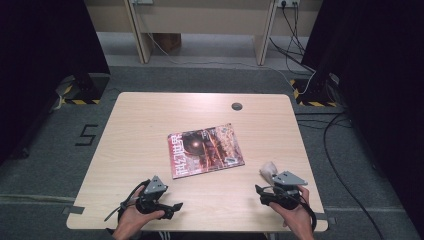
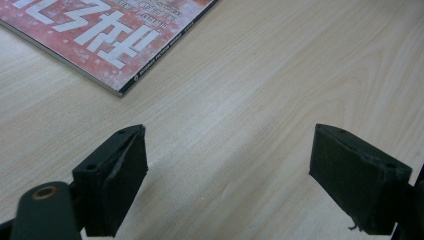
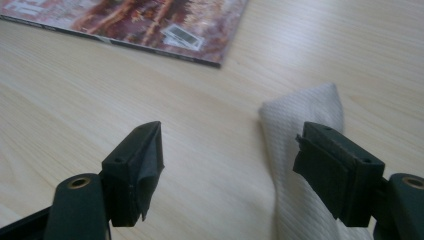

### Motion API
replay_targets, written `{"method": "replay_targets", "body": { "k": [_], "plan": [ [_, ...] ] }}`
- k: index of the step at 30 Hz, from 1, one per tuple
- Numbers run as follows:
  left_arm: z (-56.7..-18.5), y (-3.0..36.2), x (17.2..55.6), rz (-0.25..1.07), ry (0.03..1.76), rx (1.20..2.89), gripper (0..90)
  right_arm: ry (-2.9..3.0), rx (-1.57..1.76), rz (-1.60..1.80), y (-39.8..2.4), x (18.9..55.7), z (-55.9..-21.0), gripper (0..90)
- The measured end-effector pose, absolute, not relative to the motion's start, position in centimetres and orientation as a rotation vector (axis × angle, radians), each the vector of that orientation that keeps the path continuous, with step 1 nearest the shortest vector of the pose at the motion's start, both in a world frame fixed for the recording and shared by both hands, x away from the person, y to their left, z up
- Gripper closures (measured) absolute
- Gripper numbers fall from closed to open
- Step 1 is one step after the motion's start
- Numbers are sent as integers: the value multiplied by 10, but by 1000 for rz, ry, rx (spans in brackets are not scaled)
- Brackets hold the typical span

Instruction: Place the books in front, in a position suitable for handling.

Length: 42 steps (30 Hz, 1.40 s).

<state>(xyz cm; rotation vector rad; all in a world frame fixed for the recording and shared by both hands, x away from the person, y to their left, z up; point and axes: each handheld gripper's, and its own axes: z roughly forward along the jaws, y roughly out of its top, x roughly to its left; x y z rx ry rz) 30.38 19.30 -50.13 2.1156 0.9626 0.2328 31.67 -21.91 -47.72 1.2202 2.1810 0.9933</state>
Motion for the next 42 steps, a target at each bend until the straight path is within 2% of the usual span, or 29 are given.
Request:
{"method": "replay_targets", "body": {
  "k": [9,19,28,42],
  "plan": [
    [-501,193,307,242,972,2107,148,2251,1159,1064,-177,338,-473,161],
    [-500,195,311,284,1005,2076,150,2304,1132,1002,-134,380,-475,192],
    [-503,189,329,319,1032,2059,180,2269,1251,914,-124,415,-488,197],
    [-508,180,355,377,1078,2055,207,2317,1296,861,-115,429,-502,189]
  ]
}}
